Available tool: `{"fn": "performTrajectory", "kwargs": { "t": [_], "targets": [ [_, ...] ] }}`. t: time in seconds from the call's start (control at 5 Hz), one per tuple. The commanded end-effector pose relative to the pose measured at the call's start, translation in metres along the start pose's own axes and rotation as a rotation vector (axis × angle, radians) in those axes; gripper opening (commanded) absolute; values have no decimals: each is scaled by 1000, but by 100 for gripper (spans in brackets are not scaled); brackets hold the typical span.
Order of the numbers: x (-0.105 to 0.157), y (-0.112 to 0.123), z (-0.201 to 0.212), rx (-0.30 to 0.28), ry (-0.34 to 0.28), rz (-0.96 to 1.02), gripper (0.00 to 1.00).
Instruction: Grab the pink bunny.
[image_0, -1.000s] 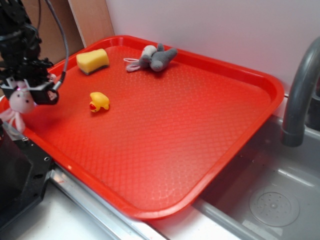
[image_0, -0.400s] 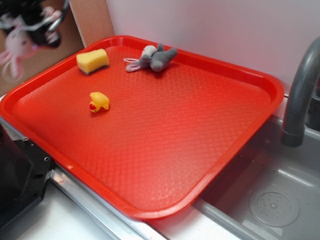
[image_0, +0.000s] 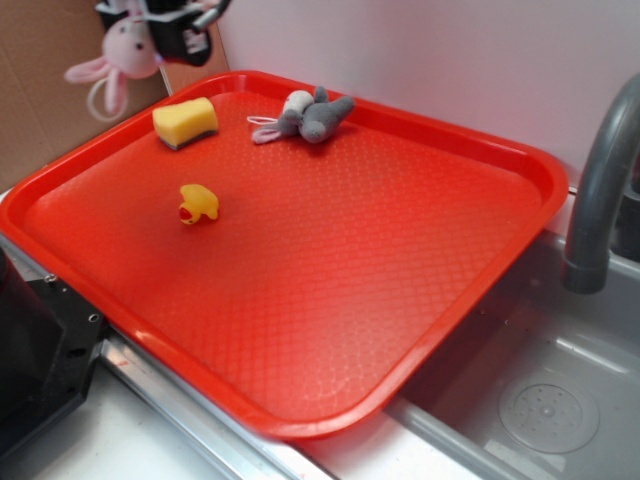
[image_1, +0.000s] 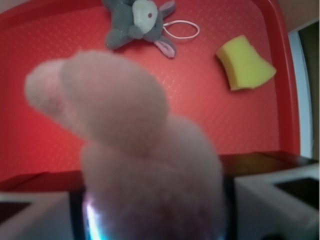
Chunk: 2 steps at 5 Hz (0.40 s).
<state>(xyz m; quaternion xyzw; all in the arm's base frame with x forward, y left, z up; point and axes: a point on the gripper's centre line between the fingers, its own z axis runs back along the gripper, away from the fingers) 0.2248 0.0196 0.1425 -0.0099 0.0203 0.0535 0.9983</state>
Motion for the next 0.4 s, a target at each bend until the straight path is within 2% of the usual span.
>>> {"fn": "performTrajectory", "kwargs": {
  "t": [0.0, 0.2],
  "targets": [
    [1, -8, 23, 15, -138, -46, 0],
    [-1, -2, 23, 3, -154, -38, 0]
  ]
}}
